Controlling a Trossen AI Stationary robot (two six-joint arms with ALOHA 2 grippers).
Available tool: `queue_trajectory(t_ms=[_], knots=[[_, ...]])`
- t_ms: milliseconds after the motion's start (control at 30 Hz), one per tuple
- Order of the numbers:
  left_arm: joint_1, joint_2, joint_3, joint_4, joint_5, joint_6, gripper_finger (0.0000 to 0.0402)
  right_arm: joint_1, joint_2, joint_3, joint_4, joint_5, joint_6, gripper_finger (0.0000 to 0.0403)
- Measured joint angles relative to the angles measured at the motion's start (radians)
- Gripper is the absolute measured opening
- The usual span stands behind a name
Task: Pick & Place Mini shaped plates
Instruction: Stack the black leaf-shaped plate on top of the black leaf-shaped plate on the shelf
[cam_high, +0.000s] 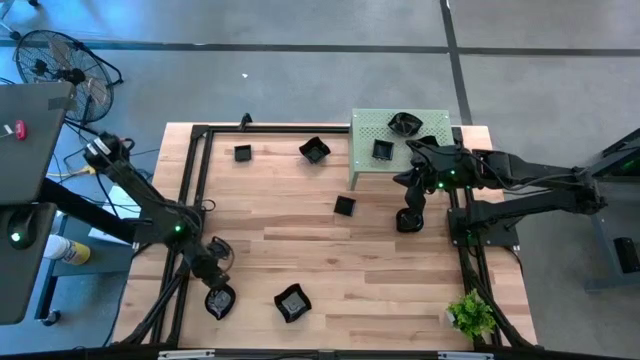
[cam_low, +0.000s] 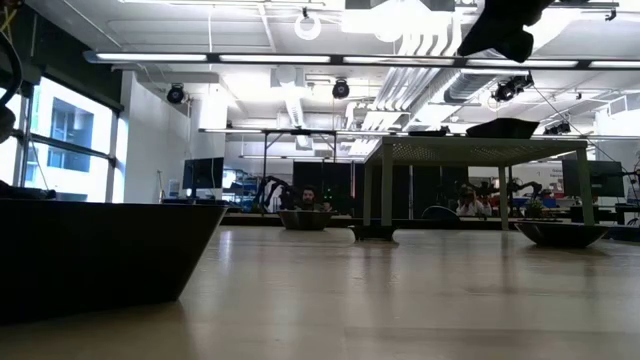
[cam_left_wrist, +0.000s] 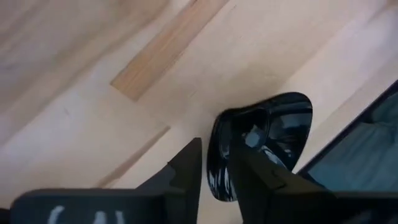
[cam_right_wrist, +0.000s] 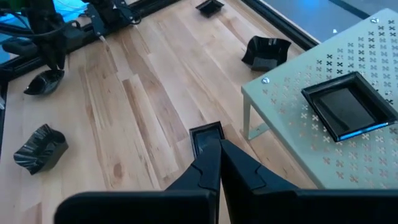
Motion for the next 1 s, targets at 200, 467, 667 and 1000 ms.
queue_trajectory(t_ms=[200,467,667,1000], knots=[[0.002,0.043,0.000,0.017,-0.007,0.009,0.0024,0.000,0.000,0.000,0.007,0.001,-0.006,0.0002],[0.003,0.042,0.007,0.069,-0.006,0.031,0.0001,0.000,0.000,0.000,0.011,0.002,-0.006,0.0002],[0.027,-0.055,0.068,0.029,-0.131,-0.004,0.0001,0.000,0.000,0.001,0.045,0.006,0.000,0.0001],[0.432,-0.236,0.193,-0.172,-0.465,0.081,0.0000,-0.003,0.023,0.003,0.074,0.043,0.149,0.0002]])
